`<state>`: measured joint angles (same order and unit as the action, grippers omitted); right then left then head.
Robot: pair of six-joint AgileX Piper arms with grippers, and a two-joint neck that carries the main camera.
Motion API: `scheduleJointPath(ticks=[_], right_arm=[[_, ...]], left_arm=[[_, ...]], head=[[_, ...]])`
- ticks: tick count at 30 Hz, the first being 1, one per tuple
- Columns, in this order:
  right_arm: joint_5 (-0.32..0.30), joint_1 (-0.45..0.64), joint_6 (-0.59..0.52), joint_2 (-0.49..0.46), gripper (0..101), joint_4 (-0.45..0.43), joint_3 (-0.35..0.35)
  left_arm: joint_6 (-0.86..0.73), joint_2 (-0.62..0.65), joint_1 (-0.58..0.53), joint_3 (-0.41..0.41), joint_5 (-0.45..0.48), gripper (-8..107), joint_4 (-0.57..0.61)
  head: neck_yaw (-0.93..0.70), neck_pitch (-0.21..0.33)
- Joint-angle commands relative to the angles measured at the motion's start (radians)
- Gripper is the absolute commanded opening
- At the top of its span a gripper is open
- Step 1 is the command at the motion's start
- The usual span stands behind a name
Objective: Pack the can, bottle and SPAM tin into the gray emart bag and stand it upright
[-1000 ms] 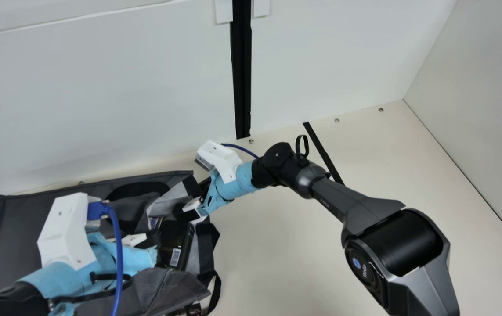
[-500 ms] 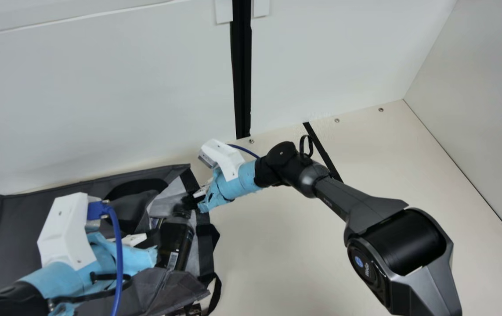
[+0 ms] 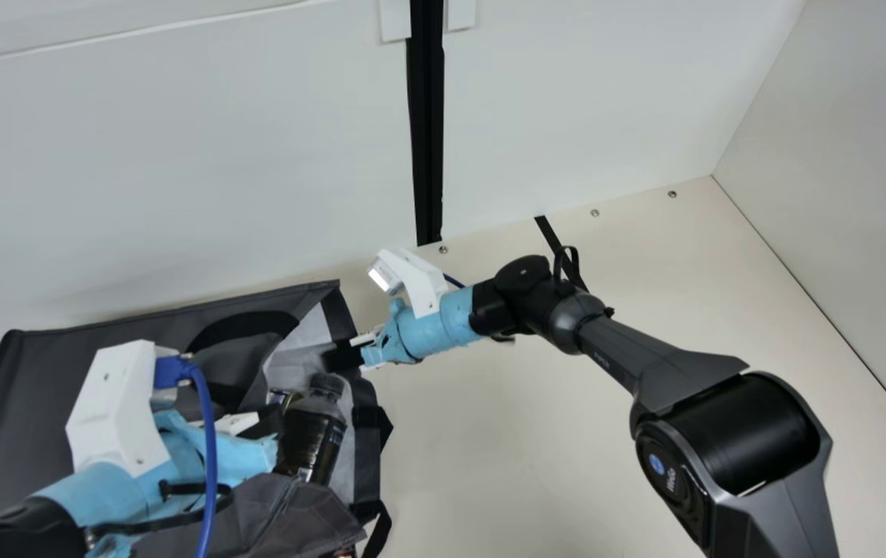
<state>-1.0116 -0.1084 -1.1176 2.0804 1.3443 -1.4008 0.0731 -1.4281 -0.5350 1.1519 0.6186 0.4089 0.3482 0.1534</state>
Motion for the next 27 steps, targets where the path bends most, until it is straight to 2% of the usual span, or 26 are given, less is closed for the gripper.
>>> scheduleJointPath(ticks=[1,9,20,27], right_arm=[[-0.028,0.007,0.002,-0.010,0,0.028,0.017],[-0.096,0.049,0.005,-0.067,0,0.089,0.089],[-0.203,0.124,0.021,-0.173,0,0.148,0.193],[-0.208,0.112,0.044,-0.256,0,0.205,0.253]], left_arm=[[0.000,0.000,0.000,0.000,0.000,-8,0.000],[-0.010,0.020,0.003,-0.015,0.000,-8,0.010],[-0.090,-0.018,0.023,0.030,-0.071,-8,0.114],[-0.124,-0.035,0.035,0.072,-0.118,-8,0.170]], head=[[0.001,0.021],[0.001,0.021],[0.001,0.021],[0.001,0.021]])
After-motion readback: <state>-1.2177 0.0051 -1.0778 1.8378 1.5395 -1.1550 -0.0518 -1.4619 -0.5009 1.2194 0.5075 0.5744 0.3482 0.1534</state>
